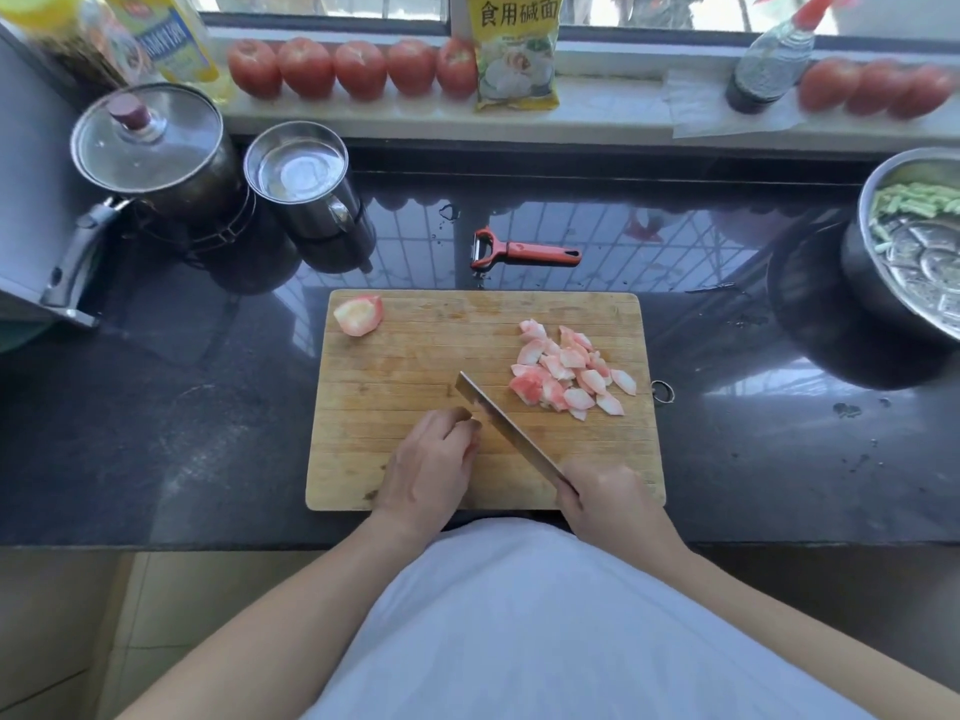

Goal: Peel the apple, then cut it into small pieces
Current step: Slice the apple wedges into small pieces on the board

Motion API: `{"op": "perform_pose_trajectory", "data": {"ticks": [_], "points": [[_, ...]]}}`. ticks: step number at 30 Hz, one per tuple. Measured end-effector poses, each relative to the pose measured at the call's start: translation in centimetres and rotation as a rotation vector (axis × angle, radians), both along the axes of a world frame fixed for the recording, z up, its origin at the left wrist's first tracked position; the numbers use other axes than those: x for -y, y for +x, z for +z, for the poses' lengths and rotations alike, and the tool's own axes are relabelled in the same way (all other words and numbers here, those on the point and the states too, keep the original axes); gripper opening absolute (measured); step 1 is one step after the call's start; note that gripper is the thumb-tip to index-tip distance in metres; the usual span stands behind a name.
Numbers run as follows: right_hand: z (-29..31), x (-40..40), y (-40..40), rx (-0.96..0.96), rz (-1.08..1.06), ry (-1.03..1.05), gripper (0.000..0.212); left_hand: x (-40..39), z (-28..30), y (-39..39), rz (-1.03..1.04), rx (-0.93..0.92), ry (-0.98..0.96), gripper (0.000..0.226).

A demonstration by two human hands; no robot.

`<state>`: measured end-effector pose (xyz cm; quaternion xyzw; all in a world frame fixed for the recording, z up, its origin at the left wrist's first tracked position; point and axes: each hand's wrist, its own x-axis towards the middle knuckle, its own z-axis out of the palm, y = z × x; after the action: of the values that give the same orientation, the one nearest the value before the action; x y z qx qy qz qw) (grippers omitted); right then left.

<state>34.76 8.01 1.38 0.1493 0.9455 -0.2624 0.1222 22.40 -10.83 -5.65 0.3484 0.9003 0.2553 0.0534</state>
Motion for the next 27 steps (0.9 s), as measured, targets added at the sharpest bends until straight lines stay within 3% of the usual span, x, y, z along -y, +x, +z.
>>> {"op": "perform_pose_trajectory", "data": {"ticks": [11, 15, 25, 27], "points": [[-0.1, -0.4, 0.3, -0.062, 0.093, 0.028, 0.038, -0.1, -0.9, -0.2, -0.022, -0.018, 0.029, 0.015], [-0.4, -1.1, 1.2, -0.005, 0.070, 0.082, 0.020, -0.1, -0.7, -0.3, -0.017, -0.011, 0.022, 0.019], [0.5, -1.1, 1.2, -0.007, 0.101, 0.084, 0.028, -0.2, -0.5, -0.4, -0.026, 0.007, 0.010, 0.018], [0.4, -1.1, 1.2, -0.007, 0.083, 0.112, 0.022, -0.2, -0.4, -0.4, -0.028, 0.010, 0.008, 0.018]]}}
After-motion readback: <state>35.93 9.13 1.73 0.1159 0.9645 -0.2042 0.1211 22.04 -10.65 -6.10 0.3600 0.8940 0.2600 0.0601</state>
